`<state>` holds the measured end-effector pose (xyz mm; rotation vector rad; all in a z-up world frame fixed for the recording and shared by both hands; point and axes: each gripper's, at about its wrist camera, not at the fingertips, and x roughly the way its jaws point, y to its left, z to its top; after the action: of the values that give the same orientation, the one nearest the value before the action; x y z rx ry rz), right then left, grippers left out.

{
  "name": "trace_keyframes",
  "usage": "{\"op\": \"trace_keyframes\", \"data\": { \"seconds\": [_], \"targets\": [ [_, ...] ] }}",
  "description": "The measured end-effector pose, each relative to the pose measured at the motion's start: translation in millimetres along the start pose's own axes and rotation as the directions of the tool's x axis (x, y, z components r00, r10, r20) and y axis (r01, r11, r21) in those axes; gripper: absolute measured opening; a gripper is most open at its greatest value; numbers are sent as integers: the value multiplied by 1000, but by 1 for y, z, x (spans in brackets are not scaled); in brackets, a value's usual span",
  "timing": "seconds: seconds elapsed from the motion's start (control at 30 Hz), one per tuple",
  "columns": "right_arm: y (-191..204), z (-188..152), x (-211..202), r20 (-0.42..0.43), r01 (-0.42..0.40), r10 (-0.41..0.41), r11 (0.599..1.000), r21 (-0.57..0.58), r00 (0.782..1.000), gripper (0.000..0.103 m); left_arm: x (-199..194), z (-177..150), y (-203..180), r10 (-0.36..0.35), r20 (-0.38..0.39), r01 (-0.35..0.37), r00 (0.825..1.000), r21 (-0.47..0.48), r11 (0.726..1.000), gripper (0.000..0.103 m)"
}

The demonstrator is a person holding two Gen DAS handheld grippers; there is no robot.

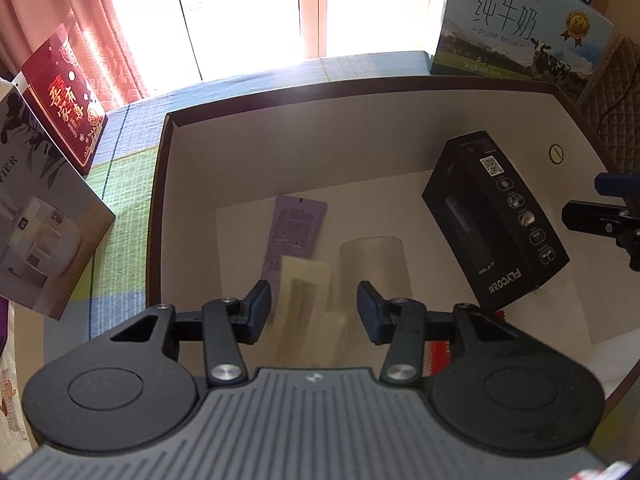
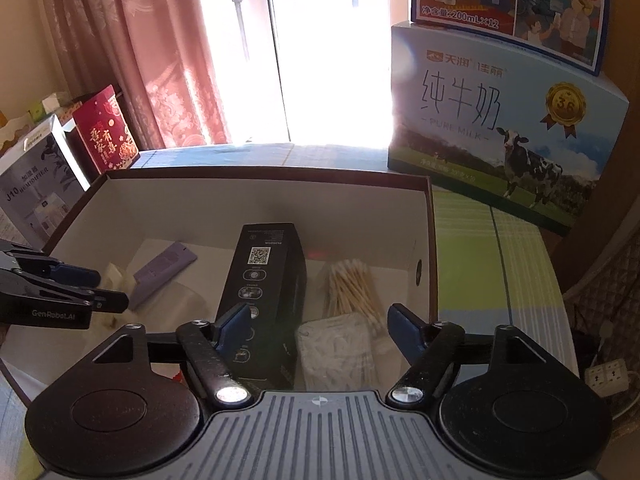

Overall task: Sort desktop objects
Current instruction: 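Carry the hair clip and floss box into the brown box, open both grippers, then lift both open grippers out of the brown box back over the table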

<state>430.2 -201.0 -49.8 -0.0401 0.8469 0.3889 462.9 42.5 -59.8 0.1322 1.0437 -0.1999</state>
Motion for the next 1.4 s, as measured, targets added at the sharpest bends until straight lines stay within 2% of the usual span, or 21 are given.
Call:
{"op": "trace_keyframes", "data": {
  "seconds": [0.1, 0.17, 0.37, 0.5, 0.9, 1.07, 1.4],
  "targets": [
    [1, -1, -8, 11, -13, 13, 1000, -2, 1000, 86, -4, -1, -3, 1, 5, -1, 1000, 5, 1000, 49],
    [1, -2, -14, 14, -20, 20, 1000, -3, 1000, 88, -9, -2, -5, 5, 13, -5, 1000, 10, 1000, 55],
    [1, -10, -28, 14, -37, 37, 999, 1, 999, 95, -25, -6, -5, -7, 33, 7, 999, -1, 1000, 56],
    [4, -17, -37, 10, -45, 45, 999, -5, 999, 98, -39, -10, -9, -8, 50, 8, 999, -1, 1000, 61],
    [18, -30, -77, 44, -53, 54, 998, -16, 998, 101, -87, -25, -34, -14, 105, 12, 994, 20, 1000, 69],
    [24, -36, -100, 88, -35, 38, 999, -37, 995, 101, -106, -35, -43, -11, 123, 10, 992, 16, 1000, 73],
    [33, -54, -135, 113, -48, 53, 998, -43, 992, 101, -143, -58, -58, -1, 161, 1, 987, 4, 1000, 76]
  ]
}}
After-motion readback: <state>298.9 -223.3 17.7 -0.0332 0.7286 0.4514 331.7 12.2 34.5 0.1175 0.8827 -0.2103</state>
